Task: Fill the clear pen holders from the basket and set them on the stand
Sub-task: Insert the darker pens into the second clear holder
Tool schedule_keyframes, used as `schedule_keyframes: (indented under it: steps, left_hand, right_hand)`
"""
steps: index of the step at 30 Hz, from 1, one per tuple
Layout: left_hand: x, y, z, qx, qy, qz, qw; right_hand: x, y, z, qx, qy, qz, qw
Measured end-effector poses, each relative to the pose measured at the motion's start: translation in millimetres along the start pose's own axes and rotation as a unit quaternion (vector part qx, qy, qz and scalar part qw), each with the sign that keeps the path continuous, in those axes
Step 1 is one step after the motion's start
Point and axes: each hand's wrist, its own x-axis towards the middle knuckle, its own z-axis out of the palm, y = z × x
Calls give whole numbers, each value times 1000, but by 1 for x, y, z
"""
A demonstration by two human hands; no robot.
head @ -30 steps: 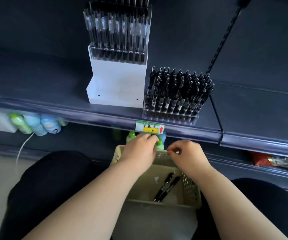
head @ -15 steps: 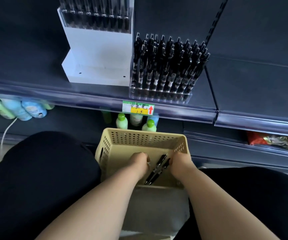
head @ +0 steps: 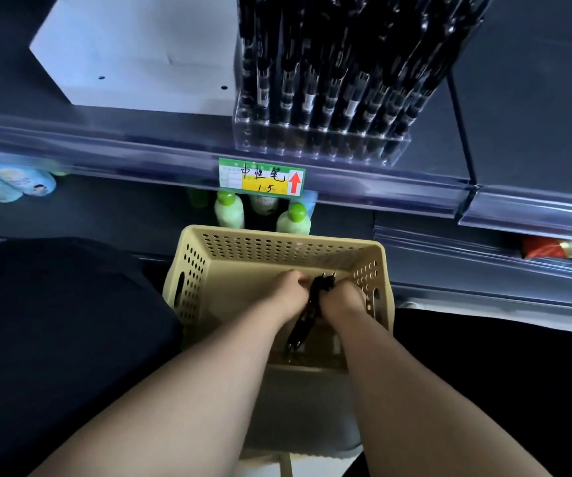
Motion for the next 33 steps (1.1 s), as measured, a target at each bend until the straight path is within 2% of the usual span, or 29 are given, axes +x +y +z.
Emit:
schedule_keyframes:
  steps: [2, 8, 15, 18, 27, 33]
  left_hand:
    - [3, -1, 1, -32, -4, -7, 999]
    - [5, -9, -5, -101, -11, -24, 995]
    - [-1, -11, -8, -107, 22, -22, 994]
    - [-4, -12, -11, -109, 21, -11, 994]
    - [-15, -11, -21, -140, 27, 38, 989]
    - [-33, -4, -36, -110, 99, 95, 984]
  right_hand:
    - [7, 1, 5, 33, 0, 21, 999]
    - [10, -5, 20, 177, -48, -8, 983]
    - [6, -7, 23, 278, -71, 4, 958]
    - [3, -7, 25, 271, -75, -12, 959]
    - [-6, -9, 15, 288, -6, -50, 956]
    - [-29, -14, -3, 219, 86, -122, 964]
